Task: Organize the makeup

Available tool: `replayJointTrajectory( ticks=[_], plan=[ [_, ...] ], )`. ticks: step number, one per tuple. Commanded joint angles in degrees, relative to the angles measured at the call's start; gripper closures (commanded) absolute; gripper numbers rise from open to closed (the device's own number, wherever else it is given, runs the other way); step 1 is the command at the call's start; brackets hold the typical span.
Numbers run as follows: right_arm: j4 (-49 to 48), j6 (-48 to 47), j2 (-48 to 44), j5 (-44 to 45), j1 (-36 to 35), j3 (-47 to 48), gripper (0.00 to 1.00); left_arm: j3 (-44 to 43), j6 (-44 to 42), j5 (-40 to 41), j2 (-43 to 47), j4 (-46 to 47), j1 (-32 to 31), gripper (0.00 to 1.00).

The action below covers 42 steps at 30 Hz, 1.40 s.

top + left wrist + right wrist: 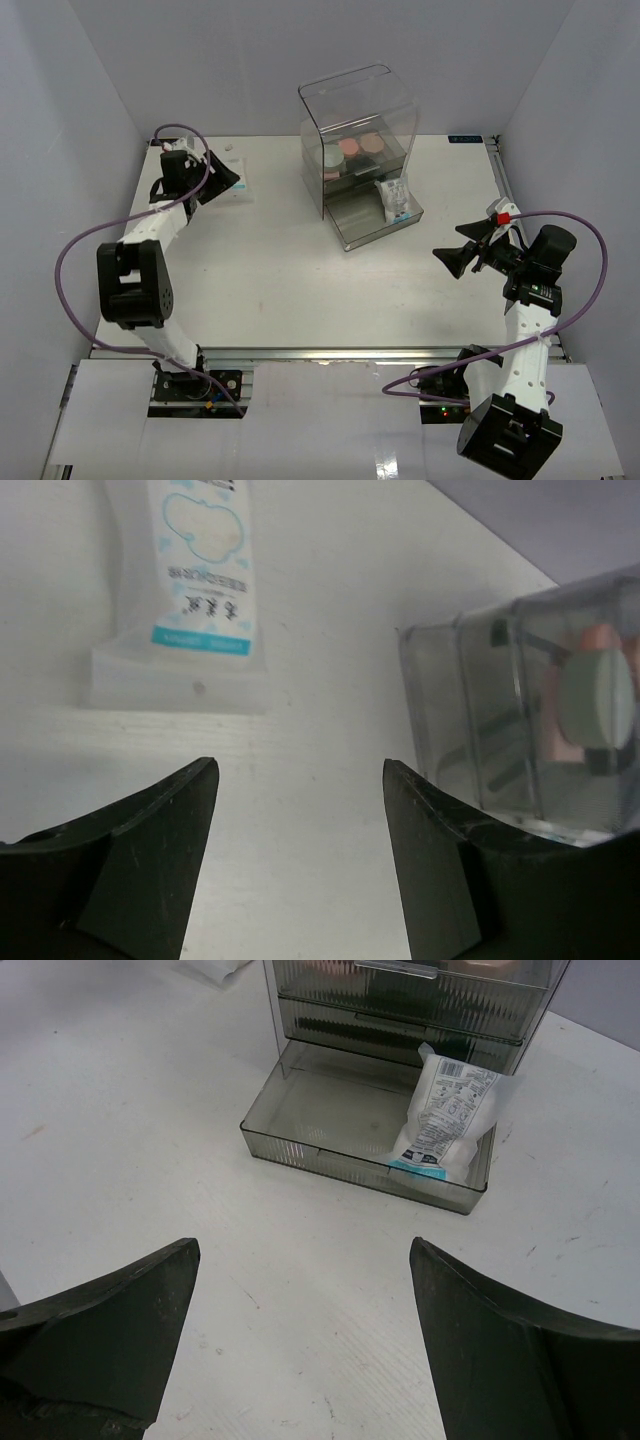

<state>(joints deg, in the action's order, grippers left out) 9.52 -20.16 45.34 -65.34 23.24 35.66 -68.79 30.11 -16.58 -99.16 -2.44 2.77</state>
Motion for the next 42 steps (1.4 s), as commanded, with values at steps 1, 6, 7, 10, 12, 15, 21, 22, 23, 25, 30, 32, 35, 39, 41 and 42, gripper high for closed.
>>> replayJointTrajectory(
  ticks=[1, 6, 7, 10, 12, 15, 21, 22, 23, 25, 30, 32, 35, 39, 41, 42],
  plan=[
    [-0.47, -0.84, -0.1, -1.85, 0.31, -0.55, 0.08, -15.06, -7.18, 3.55, -7.8, -7.57, -0.18, 0.23],
    [-0.14, -0.84, 0.95, -2.22, 0.31, -0.33, 0.08, -27.96, -11.75, 8.73, -20.21, -12.65, -0.13, 0.24],
    [-0.04, -0.84, 1.27, -2.25, 0.31, -0.26, 0.08, -30.15, -12.29, 9.34, -21.9, -13.71, -0.13, 0.24],
    [0.1, -0.93, 2.07, -2.13, 0.35, -0.07, 0.08, -35.59, -13.86, 11.02, -26.74, -15.84, -0.13, 0.24],
    [0.15, -1.02, 2.22, -1.99, 0.4, 0.02, 0.08, -37.12, -14.47, 11.19, -29.72, -16.75, -0.13, 0.25],
    [0.24, -1.02, 2.55, -1.9, 0.49, 0.02, 0.07, -39.0, -14.64, 10.48, -32.59, -17.34, -0.13, 0.26],
    [0.24, -1.02, 2.82, -1.4, 0.81, 0.02, 0.08, -40.16, -13.18, 7.09, -35.66, -17.54, -0.22, 0.46],
    [0.24, -1.02, 2.85, -1.33, 0.84, 0.02, 0.08, -39.96, -12.83, 6.64, -35.68, -17.49, -0.2, 0.54],
    [0.24, -1.02, 2.9, -1.22, 0.84, 0.02, 0.07, -39.64, -12.5, 6.2, -35.52, -17.43, -0.14, 0.65],
    [0.16, -1.02, 2.83, -1.04, 0.84, 0.02, 0.08, -37.5, -11.83, 5.43, -34.02, -16.88, -0.13, 0.75],
    [0.07, -1.02, 2.41, -0.85, 0.94, -0.14, 0.08, -28.59, -10.71, 2.47, -25.8, -11.35, -0.13, 0.96],
    [0.06, -1.02, 2.05, -0.93, 0.93, -0.15, 0.08, -23.26, -8.66, 0.32, -18.47, -7.89, -0.13, 0.99],
    [0.06, -1.02, 1.65, -1.01, 0.93, -0.15, 0.08, -10.4, -4.23, -4.11, -8.42, 1.09, -0.21, 1.0],
    [0.11, -1.02, 1.2, -1.07, 1.04, -0.26, 0.08, 5.47, 1.05, -7.45, 7.47, 13.17, -2.38, 1.0],
    [-0.07, -1.02, 0.95, -1.31, 1.16, -0.39, 0.08, 11.06, 1.29, -6.72, 14.59, 17.03, -6.91, 1.0],
    [-0.14, -0.99, 0.83, -1.44, 1.19, -0.45, 0.08, 13.91, 1.19, -6.03, 19.44, 18.54, -9.44, 1.0]
  ],
)
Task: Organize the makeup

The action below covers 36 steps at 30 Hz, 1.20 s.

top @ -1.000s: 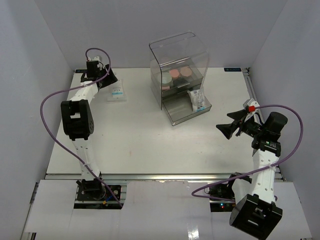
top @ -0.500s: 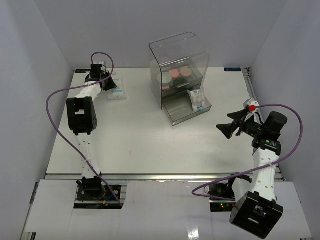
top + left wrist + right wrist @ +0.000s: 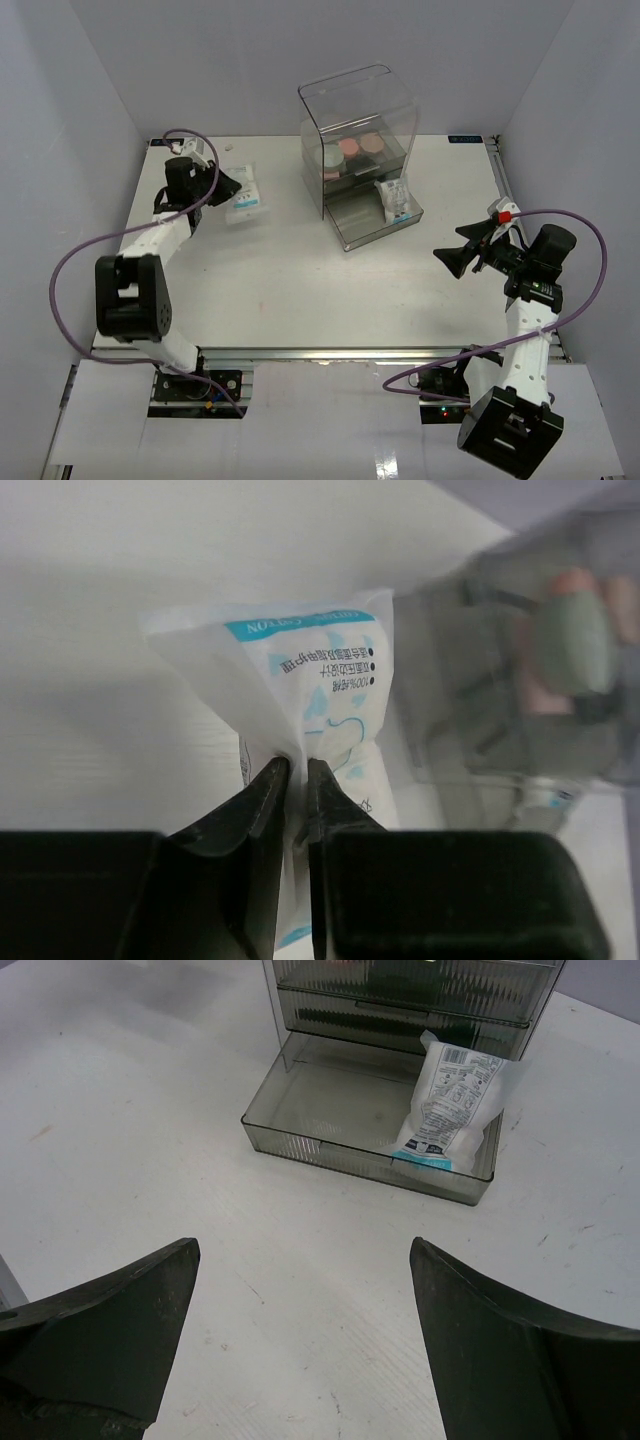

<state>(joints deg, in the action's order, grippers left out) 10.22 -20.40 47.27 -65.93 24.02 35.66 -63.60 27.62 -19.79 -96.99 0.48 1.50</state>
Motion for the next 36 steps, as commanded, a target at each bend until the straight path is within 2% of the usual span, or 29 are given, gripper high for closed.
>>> replayJointTrajectory(
  ticks=[1, 2, 5, 8, 12, 16, 20, 26, 29, 36],
  plan=[
    [-0.9, -0.69, -1.22, -0.96, 0.42, -0.5, 0.07, 11.52, 3.41, -1.84, 22.73, 16.65, -10.91, 1.0],
    [-0.91, -0.69, -1.3, -0.97, 0.42, -0.5, 0.07, 13.33, 3.41, -0.78, 23.14, 16.76, -13.41, 1.0],
    [-1.16, -0.6, -1.44, -1.08, 0.5, -0.6, 0.08, 18.94, 3.64, 5.14, 32.29, 20.0, -23.67, 1.0],
    [-1.17, -0.6, -1.56, -0.86, 0.58, -0.67, 0.08, 20.0, 3.85, 8.71, 34.06, 22.68, -29.53, 1.0],
    [-1.17, -0.78, -1.69, -0.1, 0.73, -0.73, 0.08, 15.89, -0.21, 16.86, 28.19, 24.35, -42.84, 1.0],
    [-1.21, -0.78, -1.56, -0.12, 1.12, -0.77, 0.08, 10.7, -8.4, 29.25, 20.73, 28.08, -50.73, 1.0],
    [-1.18, -0.87, -1.55, -0.25, 1.3, -0.85, 0.08, 5.75, -16.51, 39.34, 11.32, 34.72, -53.75, 1.0],
    [-1.25, -0.78, -1.3, -0.34, 1.47, -0.85, 0.08, 0.22, -27.8, 47.57, -1.49, 47.93, -54.15, 1.0],
    [-1.25, -0.77, -1.21, -0.52, 1.47, -0.85, 0.08, -1.75, -34.65, 49.23, -7.72, 54.62, -54.15, 1.0],
    [-1.34, -0.51, -1.04, -0.52, 1.56, -0.85, 0.08, -6.83, -39.77, 49.47, -19.09, 65.75, -53.67, 1.0]
  ],
)
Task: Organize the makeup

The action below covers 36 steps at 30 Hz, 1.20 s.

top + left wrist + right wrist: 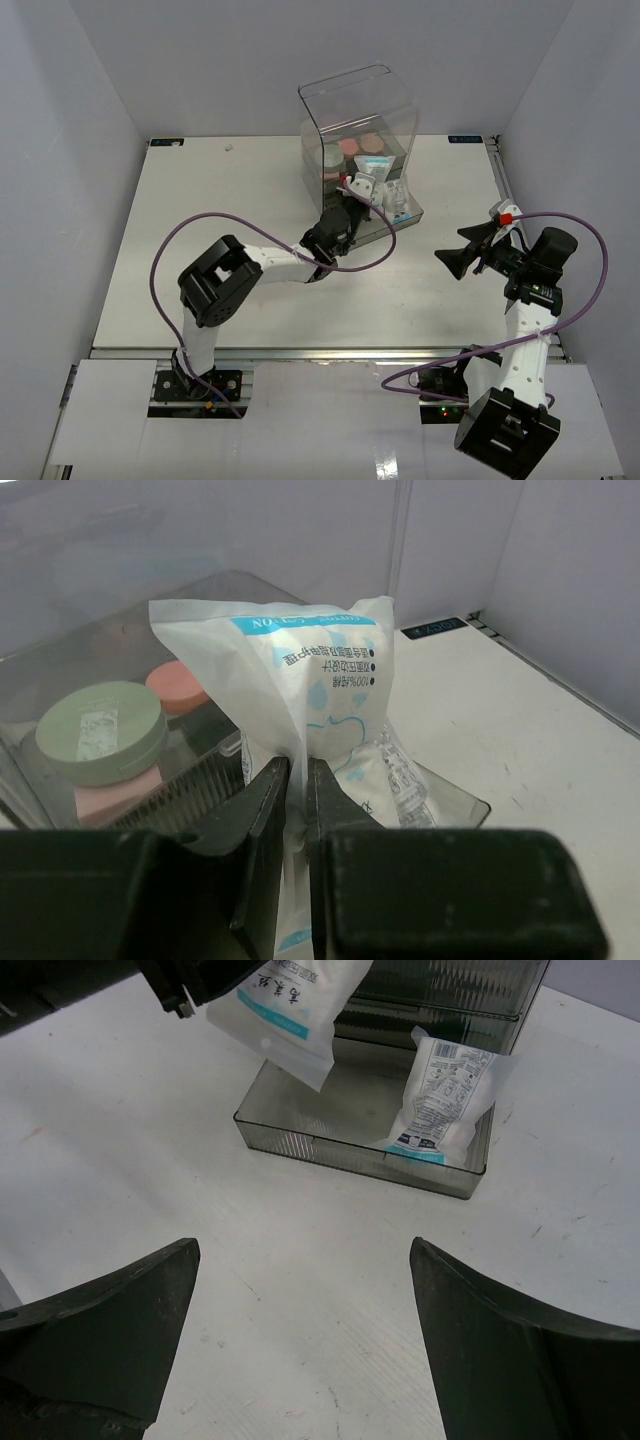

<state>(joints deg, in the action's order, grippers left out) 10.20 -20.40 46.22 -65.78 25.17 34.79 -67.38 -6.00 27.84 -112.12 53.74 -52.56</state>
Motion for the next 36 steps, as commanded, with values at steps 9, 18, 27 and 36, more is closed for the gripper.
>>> replayJointTrajectory(
  ticks=[9, 18, 27, 36],
  plan=[
    [-1.24, -0.43, 0.11, -1.02, 0.5, 0.02, 0.08, -6.79, -11.34, 4.44, -13.98, 18.32, 0.7, 1.0],
    [-1.32, -0.45, 0.1, -1.15, 0.5, 0.11, 0.08, -2.24, 0.65, 3.23, -13.2, 12.99, 0.72, 1.0],
    [-1.28, -0.34, -0.12, -1.24, 0.5, 0.11, 0.08, 3.65, 15.59, 0.82, -7.38, 2.84, 0.66, 0.97],
    [-1.23, -0.34, -0.31, -1.19, 0.87, 0.11, 0.08, 2.0, 25.84, -2.79, -3.57, -8.48, 0.76, 0.29]
  ],
)
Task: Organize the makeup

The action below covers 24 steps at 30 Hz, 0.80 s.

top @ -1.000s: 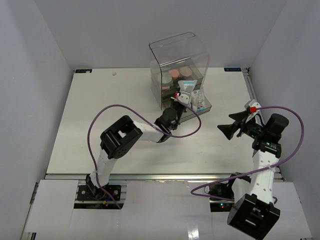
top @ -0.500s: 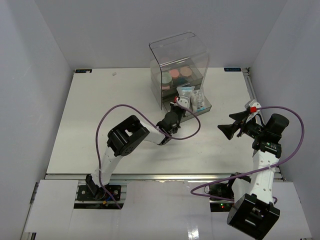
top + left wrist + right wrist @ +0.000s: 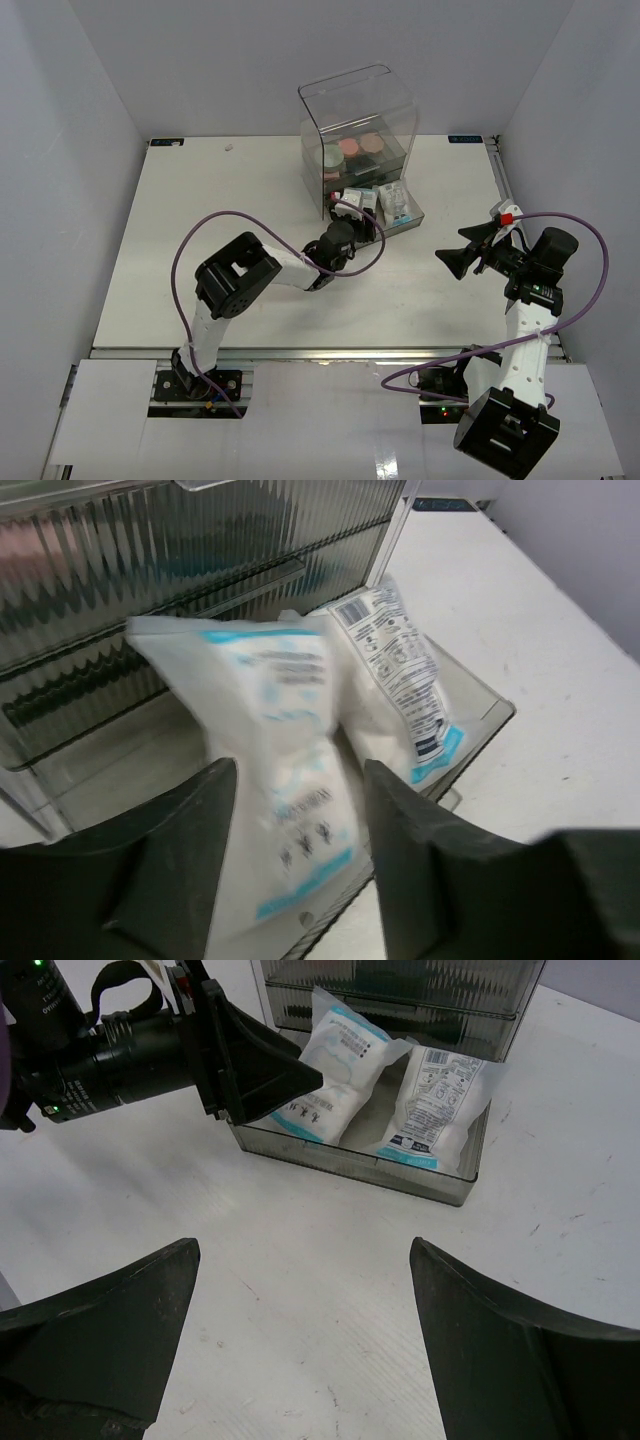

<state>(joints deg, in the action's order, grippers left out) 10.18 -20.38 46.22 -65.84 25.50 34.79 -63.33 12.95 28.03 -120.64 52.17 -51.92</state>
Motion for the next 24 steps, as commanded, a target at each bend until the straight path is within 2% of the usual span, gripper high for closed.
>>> replayJointTrajectory(
  ticks=[1, 4, 6, 8, 11, 12, 15, 17, 18, 20, 24],
  plan=[
    [-1.22, -0.36, -0.34, -1.14, 0.61, 0.11, 0.08, -2.6, 7.45, -3.32, 5.35, -8.11, 0.12, 0.26],
    [-1.22, -0.36, -0.35, -1.22, 0.78, 0.11, 0.08, -3.73, 7.88, -3.15, 6.91, -10.33, 0.15, 0.23],
    [-1.22, -0.36, -0.35, -1.37, 0.78, 0.11, 0.08, -4.31, 7.88, -2.13, 8.28, -11.8, 0.15, 0.15],
    [-1.22, -0.36, -0.44, -1.5, 0.87, 0.11, 0.08, -4.22, 7.56, -1.73, 9.73, -12.6, 0.15, 0.13],
    [-1.25, -0.33, -0.57, -1.66, 0.87, 0.11, 0.08, -3.52, 6.24, -1.77, 12.05, -12.27, 0.1, 0.2],
    [-1.3, -0.27, -0.54, -1.68, 0.87, 0.11, 0.08, -3.52, 5.73, -2.55, 12.78, -12.45, 0.14, 0.25],
    [-1.31, -0.27, -0.53, -1.84, 0.96, 0.11, 0.08, -7.07, 5.02, -10.24, 13.22, -17.21, 1.12, 0.6],
    [-1.31, -0.27, -0.59, -1.84, 0.96, 0.11, 0.08, -11.9, 7.76, -15.17, 11.95, -24.59, 2.4, 0.85],
    [-1.31, -0.27, -0.56, -1.84, 0.96, 0.11, 0.08, -14.34, 8.97, -17.68, 10.94, -27.98, 3.11, 0.93],
    [-1.31, -0.27, -0.43, -1.86, 0.96, 0.11, 0.08, -19.03, 10.78, -21.95, 8.32, -33.98, 4.5, 1.0],
    [-1.29, -0.27, -0.43, -1.91, 1.05, 0.09, 0.08, -24.68, 8.4, -19.98, 4.21, -41.45, 5.05, 1.0]
  ],
)
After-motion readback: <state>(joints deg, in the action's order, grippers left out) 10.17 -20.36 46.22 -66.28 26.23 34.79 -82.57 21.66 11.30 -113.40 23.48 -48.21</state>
